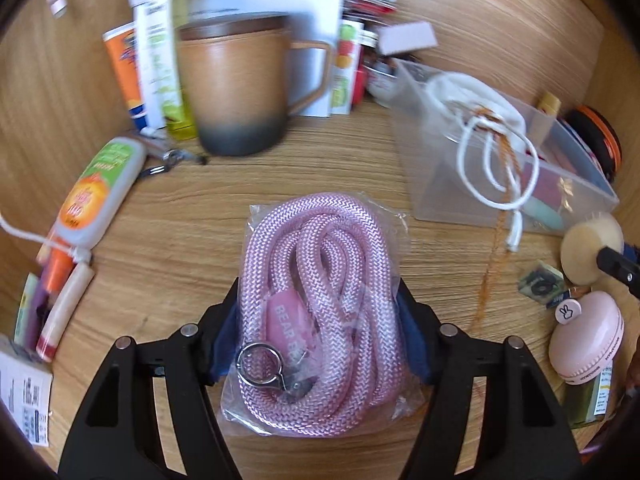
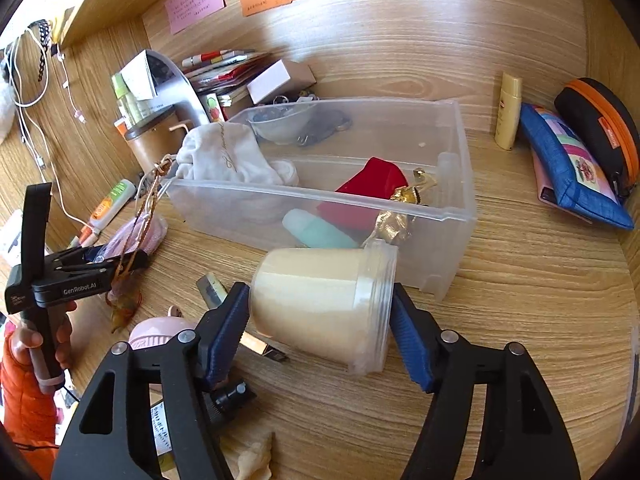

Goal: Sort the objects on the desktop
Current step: 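Grasp the bagged pink rope with left tool while right tool grasps the cream cup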

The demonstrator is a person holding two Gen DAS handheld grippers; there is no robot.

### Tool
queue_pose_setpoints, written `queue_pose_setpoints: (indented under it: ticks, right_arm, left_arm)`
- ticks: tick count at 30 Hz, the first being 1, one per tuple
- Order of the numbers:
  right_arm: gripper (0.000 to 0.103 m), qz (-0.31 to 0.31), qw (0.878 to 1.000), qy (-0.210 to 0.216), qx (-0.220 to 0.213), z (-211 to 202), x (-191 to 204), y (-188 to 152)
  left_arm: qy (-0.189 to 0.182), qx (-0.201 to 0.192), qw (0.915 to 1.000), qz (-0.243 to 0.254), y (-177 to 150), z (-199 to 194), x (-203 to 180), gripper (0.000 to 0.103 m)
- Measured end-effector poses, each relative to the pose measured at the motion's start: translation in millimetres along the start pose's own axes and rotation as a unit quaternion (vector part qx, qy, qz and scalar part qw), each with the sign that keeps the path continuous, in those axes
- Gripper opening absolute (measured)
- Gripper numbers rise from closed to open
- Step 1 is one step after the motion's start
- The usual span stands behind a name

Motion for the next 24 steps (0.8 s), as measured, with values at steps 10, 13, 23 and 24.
queue_pose_setpoints:
  ticks: [10, 13, 23, 24]
  right_arm:
    - [0.061, -0.005, 1.0, -0.013, -0.012, -13, 0, 0]
    - [0.061, -0.004, 1.0, -0.013, -0.015, -16, 1, -1]
    - [0.061, -0.005, 0.999, -0.022, -0.039, -36, 1, 10]
    - [0.061, -0.005, 0.999, -0.021, -0.042, -38, 1, 12]
  left_arm:
    - [0.003, -0.04, 0.9991, -0.011, 3, -30, 8, 0.065]
    - [-0.005, -0.053, 0.9986, -0.005, 6, -41, 3, 0.064]
    - [-0.031, -0.094, 0.9951, 0.005, 25, -68, -13, 0.064]
    - [-0.033, -0.097, 0.9947, 0.005, 27, -71, -14, 0.064]
Point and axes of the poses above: each gripper's, at about its wrist camera, not at the fingertips, and z roughly the way its jaws point, x to its left, y to its top, the point moved 3 cm from there along z, roughly the way its jaws point, and after that the axes turned 3 degrees about -x, right-handed, at the moved point
